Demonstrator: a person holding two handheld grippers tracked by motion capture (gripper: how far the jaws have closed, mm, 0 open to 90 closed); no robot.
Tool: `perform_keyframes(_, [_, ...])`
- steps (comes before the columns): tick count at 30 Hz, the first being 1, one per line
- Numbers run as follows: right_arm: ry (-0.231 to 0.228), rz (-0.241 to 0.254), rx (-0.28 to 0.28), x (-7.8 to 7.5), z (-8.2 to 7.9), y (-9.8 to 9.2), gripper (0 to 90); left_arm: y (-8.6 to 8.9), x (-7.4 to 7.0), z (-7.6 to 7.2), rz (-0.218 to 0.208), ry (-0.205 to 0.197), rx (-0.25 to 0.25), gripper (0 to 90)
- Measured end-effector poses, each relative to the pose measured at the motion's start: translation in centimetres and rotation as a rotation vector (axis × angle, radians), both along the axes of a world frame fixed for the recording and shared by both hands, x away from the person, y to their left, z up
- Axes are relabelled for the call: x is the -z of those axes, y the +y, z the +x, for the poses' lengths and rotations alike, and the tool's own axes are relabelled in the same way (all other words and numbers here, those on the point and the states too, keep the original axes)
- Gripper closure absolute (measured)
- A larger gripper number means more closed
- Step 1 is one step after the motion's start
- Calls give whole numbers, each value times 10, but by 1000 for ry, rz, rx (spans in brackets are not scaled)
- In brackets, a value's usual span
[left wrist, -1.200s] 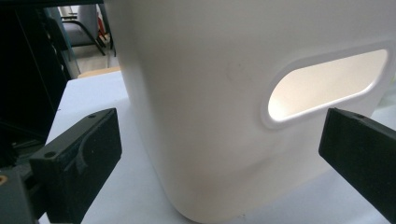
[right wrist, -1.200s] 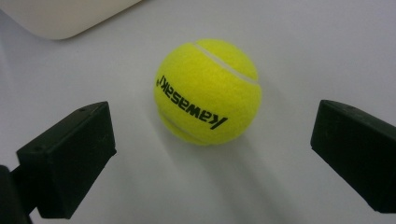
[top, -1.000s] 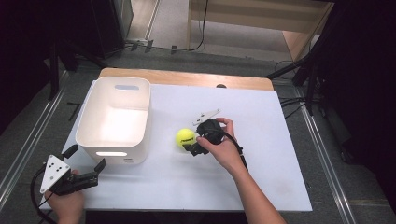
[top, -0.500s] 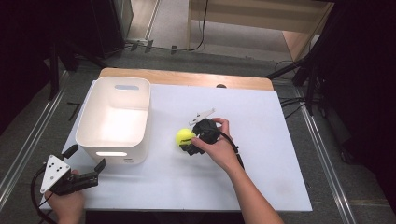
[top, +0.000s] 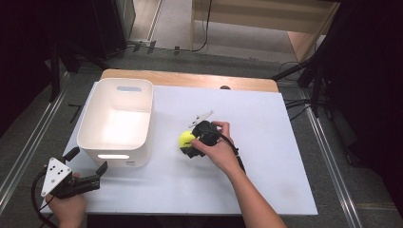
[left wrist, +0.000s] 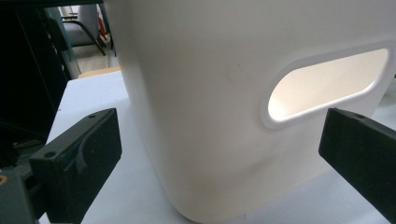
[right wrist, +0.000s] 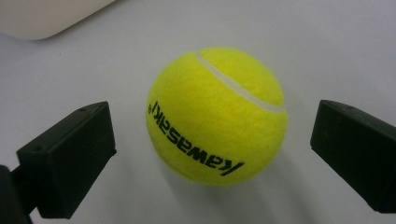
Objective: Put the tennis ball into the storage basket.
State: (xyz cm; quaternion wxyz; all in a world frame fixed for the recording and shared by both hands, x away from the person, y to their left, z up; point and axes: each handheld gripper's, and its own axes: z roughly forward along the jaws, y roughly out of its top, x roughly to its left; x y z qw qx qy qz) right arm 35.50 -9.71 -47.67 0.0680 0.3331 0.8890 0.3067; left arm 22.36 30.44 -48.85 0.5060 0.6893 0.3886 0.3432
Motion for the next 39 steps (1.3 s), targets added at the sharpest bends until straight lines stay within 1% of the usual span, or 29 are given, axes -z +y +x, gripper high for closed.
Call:
perform_keyframes(2, [6, -2, 0, 1, 1, 2, 0, 0, 0, 0, 1, 0, 0, 0])
perform_keyframes(3, [0, -4, -5, 2, 2, 3, 0, 0, 0, 0, 1, 0, 0, 0])
perform_keyframes(4, [8, -4, 0, 2, 2, 4, 0, 0, 0, 0, 1, 0, 0, 0])
perform_keyframes(5, [6, -8, -7, 3, 3, 4, 0, 0, 0, 0, 1, 0, 0, 0])
perform_keyframes(7, [13, -10, 0, 4, 3, 7, 0, 0, 0, 0, 1, 0, 0, 0])
perform_keyframes(11, [14, -19, -9, 7, 6, 10, 0, 0, 0, 0, 1, 0, 0, 0])
perform_keyframes(12, [21, -19, -2, 7, 5, 11, 0, 0, 0, 0, 2, 0, 0, 0])
perform_keyframes(17, [29, -31, -4, 10, 8, 13, 0, 0, 0, 0, 1, 0, 1, 0])
perform_keyframes(20, [36, -35, 5, 11, 9, 15, 0, 0, 0, 0, 1, 0, 0, 0])
perform_keyframes(23, [32, -42, -5, 12, 10, 16, 0, 0, 0, 0, -1, -2, 2, 0])
perform_keyframes(24, [35, -37, 4, 11, 10, 16, 0, 0, 0, 0, -1, -2, 2, 0])
perform_keyframes(29, [37, -34, 2, 12, 12, 17, 0, 0, 0, 0, 0, -2, 2, 0])
perform_keyframes(37, [46, -40, 10, 14, 13, 18, 0, 0, 0, 0, -1, -3, 2, 0])
perform_keyframes(38, [41, -42, 13, 14, 13, 18, 70, 0, 0, 0, 1, 0, 0, 0])
perform_keyframes(39, [25, -46, 21, 14, 12, 18, 148, 0, 0, 0, 3, -1, 1, 0])
